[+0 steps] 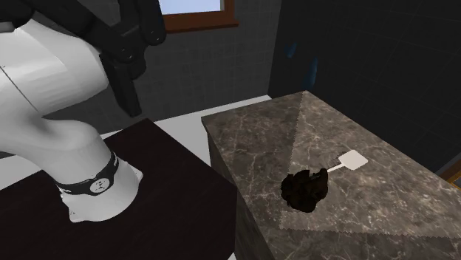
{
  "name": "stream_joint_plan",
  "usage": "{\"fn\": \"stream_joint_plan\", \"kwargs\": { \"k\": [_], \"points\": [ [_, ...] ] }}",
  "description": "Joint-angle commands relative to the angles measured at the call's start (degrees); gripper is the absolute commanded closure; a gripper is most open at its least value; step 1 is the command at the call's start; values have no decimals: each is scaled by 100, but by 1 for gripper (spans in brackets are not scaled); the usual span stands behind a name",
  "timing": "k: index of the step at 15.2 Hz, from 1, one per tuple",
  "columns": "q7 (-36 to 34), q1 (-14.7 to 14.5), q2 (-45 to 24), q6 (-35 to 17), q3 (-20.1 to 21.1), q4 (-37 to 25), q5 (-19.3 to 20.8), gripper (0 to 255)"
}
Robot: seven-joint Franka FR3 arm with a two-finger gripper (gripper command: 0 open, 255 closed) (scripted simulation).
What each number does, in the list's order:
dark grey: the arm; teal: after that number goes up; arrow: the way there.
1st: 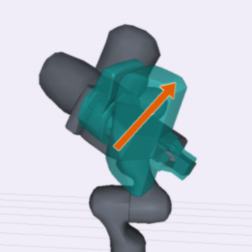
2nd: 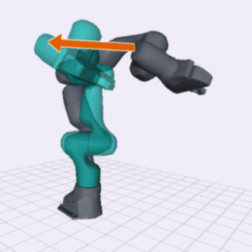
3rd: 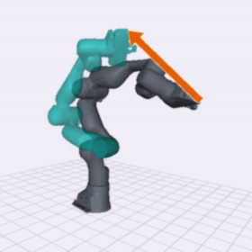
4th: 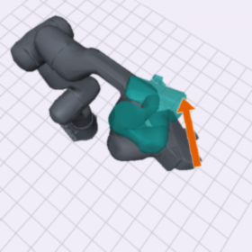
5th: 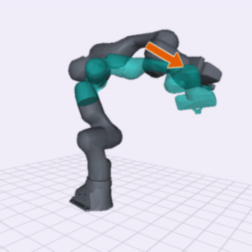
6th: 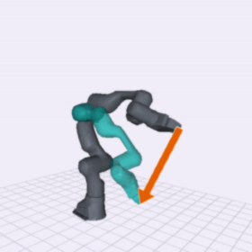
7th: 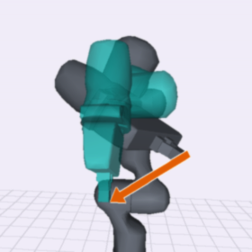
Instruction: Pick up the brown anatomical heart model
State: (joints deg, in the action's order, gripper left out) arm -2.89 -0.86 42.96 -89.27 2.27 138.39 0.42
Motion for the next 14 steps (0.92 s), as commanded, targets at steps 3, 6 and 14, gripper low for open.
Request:
{"fn": "stream_joint_plan", "kwargs": {
  "k": [3, 6, 14],
  "points": [
    [-468, -21, 57, -230, 257, 258, -209, 0],
    [-1167, -64, 52, -609, 663, 576, -531, 0],
    [-3022, -138, -565, -1835, 1844, 981, -1307, 0]
  ]
}}
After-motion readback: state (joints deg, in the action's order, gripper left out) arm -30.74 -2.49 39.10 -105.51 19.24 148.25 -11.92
